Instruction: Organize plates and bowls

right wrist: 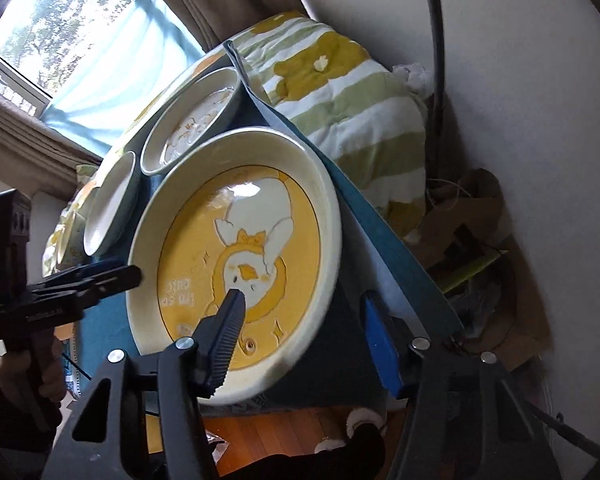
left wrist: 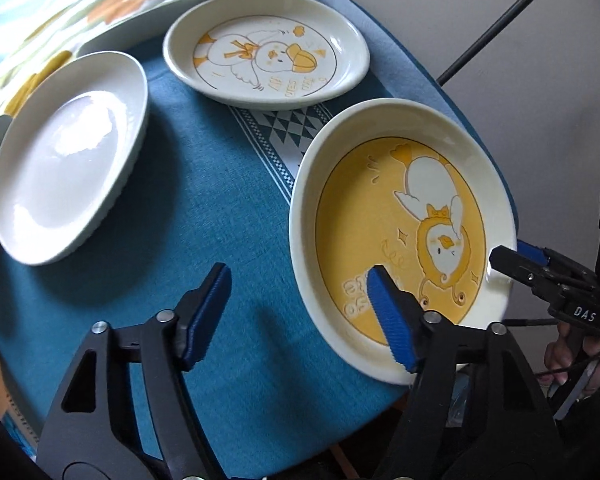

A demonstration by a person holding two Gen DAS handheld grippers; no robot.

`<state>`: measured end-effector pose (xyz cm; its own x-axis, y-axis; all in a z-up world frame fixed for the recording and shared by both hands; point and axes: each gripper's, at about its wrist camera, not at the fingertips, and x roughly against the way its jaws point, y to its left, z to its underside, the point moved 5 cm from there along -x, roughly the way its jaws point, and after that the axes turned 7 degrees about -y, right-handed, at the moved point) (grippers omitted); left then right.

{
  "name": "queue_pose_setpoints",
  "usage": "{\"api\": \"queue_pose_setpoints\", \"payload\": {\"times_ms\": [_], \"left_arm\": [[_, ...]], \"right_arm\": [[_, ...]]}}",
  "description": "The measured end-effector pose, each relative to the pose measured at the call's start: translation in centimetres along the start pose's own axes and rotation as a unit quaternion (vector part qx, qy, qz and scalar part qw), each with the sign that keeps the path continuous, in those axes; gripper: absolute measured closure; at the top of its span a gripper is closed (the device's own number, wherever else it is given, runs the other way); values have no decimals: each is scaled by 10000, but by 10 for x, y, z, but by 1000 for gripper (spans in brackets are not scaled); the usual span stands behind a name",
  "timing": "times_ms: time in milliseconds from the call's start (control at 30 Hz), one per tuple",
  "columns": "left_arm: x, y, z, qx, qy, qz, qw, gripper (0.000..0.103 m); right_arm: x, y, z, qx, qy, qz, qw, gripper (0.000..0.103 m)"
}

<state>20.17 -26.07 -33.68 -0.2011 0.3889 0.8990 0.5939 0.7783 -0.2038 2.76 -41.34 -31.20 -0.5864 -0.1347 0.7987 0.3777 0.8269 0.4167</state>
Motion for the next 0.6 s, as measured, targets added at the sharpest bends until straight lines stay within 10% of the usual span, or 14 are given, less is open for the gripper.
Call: {"api": "queue_pose_setpoints", "payload": {"times_ms": [300,600], "left_arm": [[-25,1,-6,-29,182,74,9998,79],[-34,-3,-6,-27,33,80,10000,81]], "right_arm": [[-15,-5,-9,-26,66,-133,9999,82],[-18,-9,-15,199,124,-21,9997,89]]}}
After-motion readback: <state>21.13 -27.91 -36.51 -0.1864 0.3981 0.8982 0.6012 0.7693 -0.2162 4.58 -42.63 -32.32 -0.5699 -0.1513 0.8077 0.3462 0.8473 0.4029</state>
